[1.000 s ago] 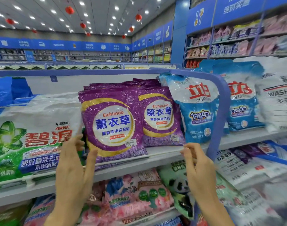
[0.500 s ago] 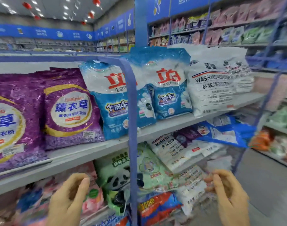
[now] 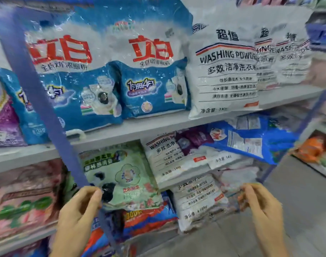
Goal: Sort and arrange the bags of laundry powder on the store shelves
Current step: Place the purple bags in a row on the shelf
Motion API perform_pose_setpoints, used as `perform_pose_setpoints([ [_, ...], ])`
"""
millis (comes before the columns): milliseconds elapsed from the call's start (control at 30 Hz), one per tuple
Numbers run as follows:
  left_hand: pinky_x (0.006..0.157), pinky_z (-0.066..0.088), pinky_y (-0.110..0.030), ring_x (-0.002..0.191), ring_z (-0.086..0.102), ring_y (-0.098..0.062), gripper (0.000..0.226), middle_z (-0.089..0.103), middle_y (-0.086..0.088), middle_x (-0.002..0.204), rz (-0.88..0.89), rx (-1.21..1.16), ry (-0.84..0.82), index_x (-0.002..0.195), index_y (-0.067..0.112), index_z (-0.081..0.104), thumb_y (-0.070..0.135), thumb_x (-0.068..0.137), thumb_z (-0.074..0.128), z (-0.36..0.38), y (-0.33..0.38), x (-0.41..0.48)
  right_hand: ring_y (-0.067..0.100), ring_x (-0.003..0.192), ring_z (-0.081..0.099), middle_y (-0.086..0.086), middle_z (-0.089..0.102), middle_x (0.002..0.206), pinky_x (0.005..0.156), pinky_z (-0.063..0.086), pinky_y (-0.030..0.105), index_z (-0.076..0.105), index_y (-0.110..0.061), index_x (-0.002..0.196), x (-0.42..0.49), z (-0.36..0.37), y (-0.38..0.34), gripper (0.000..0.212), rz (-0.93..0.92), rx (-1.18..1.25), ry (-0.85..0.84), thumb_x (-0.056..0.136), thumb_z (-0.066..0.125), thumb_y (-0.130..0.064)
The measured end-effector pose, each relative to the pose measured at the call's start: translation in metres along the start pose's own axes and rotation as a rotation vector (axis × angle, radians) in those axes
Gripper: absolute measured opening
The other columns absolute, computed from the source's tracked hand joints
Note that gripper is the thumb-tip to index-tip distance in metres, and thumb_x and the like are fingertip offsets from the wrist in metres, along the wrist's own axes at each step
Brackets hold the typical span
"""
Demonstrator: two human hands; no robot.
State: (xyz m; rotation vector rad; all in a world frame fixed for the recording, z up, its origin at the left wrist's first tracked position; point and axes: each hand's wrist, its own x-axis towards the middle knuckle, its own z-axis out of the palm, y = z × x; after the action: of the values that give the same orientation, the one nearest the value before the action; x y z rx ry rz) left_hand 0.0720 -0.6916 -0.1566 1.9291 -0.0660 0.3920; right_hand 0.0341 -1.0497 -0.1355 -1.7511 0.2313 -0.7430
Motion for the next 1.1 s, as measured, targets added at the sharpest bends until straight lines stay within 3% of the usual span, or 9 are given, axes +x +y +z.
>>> perform_pose_setpoints([
  [267, 0.054, 0.045, -0.019, 0.054, 0.050, -0.003, 0.015, 0.062, -0.002, 0.067, -0.039, -0.057, 0.070, 0.075, 0.030, 0.063, 0.027, 0.086, 0.054, 0.052, 0.016, 0.027, 0.008, 0.050, 0.053, 0.006, 0.062, 0.067, 0.047, 0.045, 0.017, 0.061, -0.011, 0.077, 0.062, 0.001, 0.040, 0.020, 0.012, 0.007, -0.091, 0.093, 0.049, -0.008],
  [400, 0.051, 0.044, -0.015, 0.052, 0.050, -0.002, 0.012, 0.063, 0.002, 0.066, -0.080, -0.026, 0.057, 0.075, 0.033, 0.063, 0.036, 0.081, 0.053, 0.071, 0.018, 0.036, 0.004, 0.054, 0.057, 0.005, 0.060, 0.060, 0.051, 0.046, 0.015, 0.060, -0.019, 0.076, 0.097, 0.005, 0.065, 0.021, -0.006, -0.099, -0.161, 0.093, 0.051, -0.008],
  [533, 0.049, 0.043, -0.010, 0.051, 0.052, 0.001, 0.013, 0.064, 0.003, 0.065, -0.103, -0.012, 0.138, 0.075, 0.035, 0.064, 0.037, 0.081, 0.053, 0.092, 0.022, 0.043, 0.000, 0.059, 0.058, -0.008, 0.062, 0.067, 0.055, 0.045, 0.011, 0.056, -0.030, 0.080, 0.141, 0.036, 0.085, 0.016, -0.060, -0.320, -0.378, 0.093, 0.054, -0.021],
  [700, 0.051, 0.043, -0.008, 0.053, 0.053, 0.001, 0.016, 0.063, 0.006, 0.066, -0.131, 0.066, 0.234, 0.075, 0.035, 0.062, 0.039, 0.085, 0.050, 0.131, 0.033, 0.037, 0.004, 0.061, 0.054, -0.004, 0.067, 0.080, 0.049, 0.030, 0.006, 0.065, -0.017, 0.100, 0.197, 0.091, 0.122, 0.014, -0.309, -0.661, -0.664, 0.093, 0.057, -0.026],
  [767, 0.050, 0.043, -0.008, 0.054, 0.054, 0.001, 0.016, 0.063, 0.007, 0.067, -0.135, 0.108, 0.293, 0.075, 0.035, 0.062, 0.038, 0.087, 0.051, 0.146, 0.041, 0.034, 0.014, 0.083, 0.062, 0.002, 0.068, 0.103, 0.063, 0.045, 0.016, 0.061, -0.017, 0.118, 0.214, 0.111, 0.141, 0.026, -0.429, -0.759, -0.759, 0.093, 0.056, -0.025],
  [800, 0.051, 0.043, -0.009, 0.054, 0.054, 0.000, 0.016, 0.063, 0.006, 0.067, -0.136, 0.128, 0.320, 0.076, 0.035, 0.062, 0.039, 0.088, 0.053, 0.153, 0.045, 0.033, 0.019, 0.103, 0.060, 0.006, 0.062, 0.120, 0.079, 0.049, 0.025, 0.054, -0.017, 0.128, 0.220, 0.122, 0.152, 0.037, -0.484, -0.793, -0.820, 0.092, 0.056, -0.025],
  [900, 0.052, 0.044, -0.017, 0.055, 0.054, -0.004, 0.016, 0.063, 0.001, 0.069, -0.166, 0.138, 0.395, 0.077, 0.033, 0.063, 0.041, 0.089, 0.056, 0.173, 0.053, 0.026, 0.025, 0.140, 0.023, 0.004, 0.027, 0.153, 0.114, 0.023, 0.038, 0.029, -0.019, 0.146, 0.235, 0.151, 0.177, 0.068, -0.564, -0.942, -1.064, 0.088, 0.060, -0.038],
  [967, 0.052, 0.045, -0.018, 0.055, 0.054, -0.005, 0.017, 0.062, -0.001, 0.068, -0.193, 0.125, 0.428, 0.077, 0.031, 0.063, 0.040, 0.086, 0.051, 0.184, 0.061, 0.021, 0.023, 0.143, 0.015, -0.002, 0.021, 0.155, 0.116, 0.012, 0.041, 0.029, -0.024, 0.146, 0.244, 0.162, 0.188, 0.073, -0.597, -0.976, -1.128, 0.084, 0.061, -0.049],
  [1100, 0.053, 0.043, -0.015, 0.057, 0.053, -0.006, 0.019, 0.059, -0.003, 0.066, -0.217, 0.146, 0.434, 0.077, 0.021, 0.064, 0.029, 0.089, 0.053, 0.198, 0.069, 0.012, 0.022, 0.130, 0.034, -0.004, 0.044, 0.141, 0.105, 0.023, 0.037, 0.049, -0.024, 0.133, 0.253, 0.169, 0.199, 0.061, -0.780, -1.005, -1.012, 0.084, 0.053, -0.059],
])
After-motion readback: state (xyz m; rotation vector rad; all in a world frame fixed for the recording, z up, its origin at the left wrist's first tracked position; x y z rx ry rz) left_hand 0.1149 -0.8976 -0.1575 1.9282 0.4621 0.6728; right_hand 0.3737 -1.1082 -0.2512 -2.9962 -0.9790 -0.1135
